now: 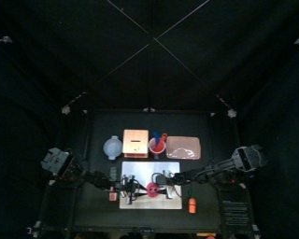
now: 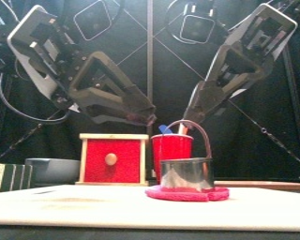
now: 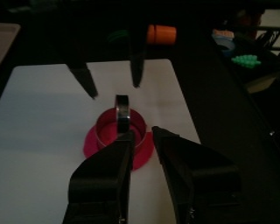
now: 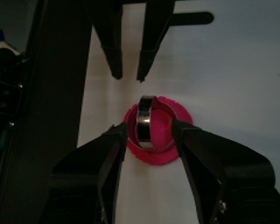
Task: Get the cutter from the drawer then cut the dough then place the extra dough in the bowl
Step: Place the extra dough in the bowl
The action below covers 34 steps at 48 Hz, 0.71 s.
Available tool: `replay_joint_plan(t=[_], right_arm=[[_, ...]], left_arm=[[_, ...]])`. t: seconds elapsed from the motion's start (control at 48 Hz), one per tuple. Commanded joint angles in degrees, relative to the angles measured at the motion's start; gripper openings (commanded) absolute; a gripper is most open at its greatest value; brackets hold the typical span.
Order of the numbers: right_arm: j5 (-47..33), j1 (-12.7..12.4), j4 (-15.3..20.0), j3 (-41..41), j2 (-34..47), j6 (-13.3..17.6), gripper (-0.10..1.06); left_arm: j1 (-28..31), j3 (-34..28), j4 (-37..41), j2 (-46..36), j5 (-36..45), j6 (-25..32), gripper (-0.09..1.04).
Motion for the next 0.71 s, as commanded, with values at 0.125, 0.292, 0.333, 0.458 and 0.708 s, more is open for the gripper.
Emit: replay_joint_plan(t=[0.125, 0.292, 0.333, 0.458, 0.708], right_arm=[[-7.8, 0.4, -0.1, 4.2, -3.2, -0.2, 0.81], [-16.3, 1.8, 0.6, 7.9, -2.7, -0.1, 0.81], [-19.9, 2.5, 1.1, 8.9, -2.3, -0.1, 0.81], [-29.5, 5.3, 3.9, 11.8, 0.0, -0.1, 0.81], [-36.4, 10.9, 10.5, 11.4, 5.2, -0.2, 0.81]], left_arm=[[0.6, -2.8, -2.4, 1.1, -0.5, 1.9, 0.70], [0.7, -3.1, -4.5, 1.1, -1.0, 2.7, 0.80], [0.7, -3.1, -4.8, 1.2, -1.1, 2.9, 0.82], [0.7, -3.3, -5.8, 1.3, -1.1, 3.4, 0.84], [1.0, -4.4, -6.6, 3.2, -1.1, 5.6, 0.83]])
